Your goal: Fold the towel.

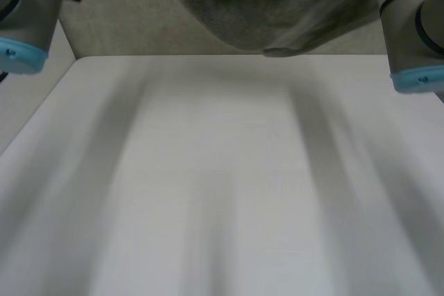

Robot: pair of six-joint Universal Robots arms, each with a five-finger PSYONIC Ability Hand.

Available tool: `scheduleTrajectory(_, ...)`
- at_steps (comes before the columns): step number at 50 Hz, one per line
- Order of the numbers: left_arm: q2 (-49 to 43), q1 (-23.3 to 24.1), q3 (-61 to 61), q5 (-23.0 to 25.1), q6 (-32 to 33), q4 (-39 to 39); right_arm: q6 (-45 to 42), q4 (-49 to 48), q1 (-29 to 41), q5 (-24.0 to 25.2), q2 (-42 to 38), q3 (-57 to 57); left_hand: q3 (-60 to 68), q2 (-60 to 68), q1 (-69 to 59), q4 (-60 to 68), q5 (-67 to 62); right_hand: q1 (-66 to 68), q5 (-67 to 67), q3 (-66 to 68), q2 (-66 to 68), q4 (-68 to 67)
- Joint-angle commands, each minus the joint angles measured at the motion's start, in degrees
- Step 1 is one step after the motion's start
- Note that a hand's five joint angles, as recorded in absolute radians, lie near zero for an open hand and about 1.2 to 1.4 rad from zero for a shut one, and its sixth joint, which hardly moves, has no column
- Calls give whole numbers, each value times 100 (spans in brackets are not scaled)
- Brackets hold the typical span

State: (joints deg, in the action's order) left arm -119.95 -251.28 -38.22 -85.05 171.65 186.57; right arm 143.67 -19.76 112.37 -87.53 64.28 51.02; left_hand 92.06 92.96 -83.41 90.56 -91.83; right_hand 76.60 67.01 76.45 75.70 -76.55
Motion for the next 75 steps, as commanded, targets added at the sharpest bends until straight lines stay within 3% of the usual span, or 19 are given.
scheduleTrajectory(1,-468,9,-1430,357,1184,-666,-119,2087,22,509,-600,302,-1206,-1296,341,-1056,2183,340,299,355,430,-345)
scheduleTrajectory(6,-573,9,-2520,612,2071,-306,-277,2704,4,588,-759,934,-1206,-1296,341,-1056,2183,340,299,355,430,-345)
scheduleTrajectory(12,-565,-34,-3717,648,2987,107,-322,2679,-66,632,-759,1822,-1206,-1296,341,-1056,2183,340,299,355,430,-345)
scheduleTrajectory(24,270,-351,-4985,683,3120,240,-225,2600,-84,843,-82,2799,-1206,-1296,341,-1056,2183,340,299,355,430,-345)
scheduleTrajectory(35,1387,-369,-6031,1272,3278,222,-216,2653,-102,764,1060,3494,-1206,-1296,341,-1056,2183,340,299,355,430,-345)
scheduleTrajectory(43,1879,-395,-6663,1281,4544,231,-225,2644,-110,861,1491,3872,-1206,-1296,341,-1056,2183,340,299,355,430,-345)
scheduleTrajectory(45,1870,-395,-6821,1289,5112,222,-216,2626,-102,861,1482,3942,-4717,-4807,3851,-4566,5694,340,299,355,430,-345)
scheduleTrajectory(46,1870,-395,-6822,1289,5115,222,-216,2626,-102,861,1482,3942,-4736,-4826,3871,-4586,5713,340,299,355,430,-345)
scheduleTrajectory(48,1852,-273,-6874,1246,5439,222,-216,2600,-84,852,1474,4012,-6998,-7088,6133,-6848,7975,340,299,355,430,-345)
scheduleTrajectory(54,1861,132,-6778,1228,5141,196,-216,2433,-75,852,1421,4118,-7596,-7686,6731,-7446,8573,340,299,355,430,-345)
scheduleTrajectory(56,1852,438,-6620,1228,4722,205,-216,2310,-49,852,1386,4179,-7629,-7720,6764,-7479,8606,340,299,355,430,-345)
scheduleTrajectory(65,1545,765,-6075,1140,3964,222,-216,2257,-14,852,1368,4267,-7478,-7568,6613,-7328,8455,340,299,355,430,-345)
scheduleTrajectory(68,1035,1046,-5732,982,3946,222,-216,2204,-14,852,1368,4311,-7428,-7518,6562,-7277,8405,340,299,355,430,-345)
scheduleTrajectory(70,545,1318,-5321,562,3955,214,-225,2161,-14,852,1368,4346,-7160,-7250,6295,-7010,8137,340,299,355,430,-345)
scheduleTrajectory(75,-132,1406,-4732,-71,3981,179,-225,2134,-14,852,1368,4381,-6707,-6797,5841,-6556,7684,340,299,355,430,-345)
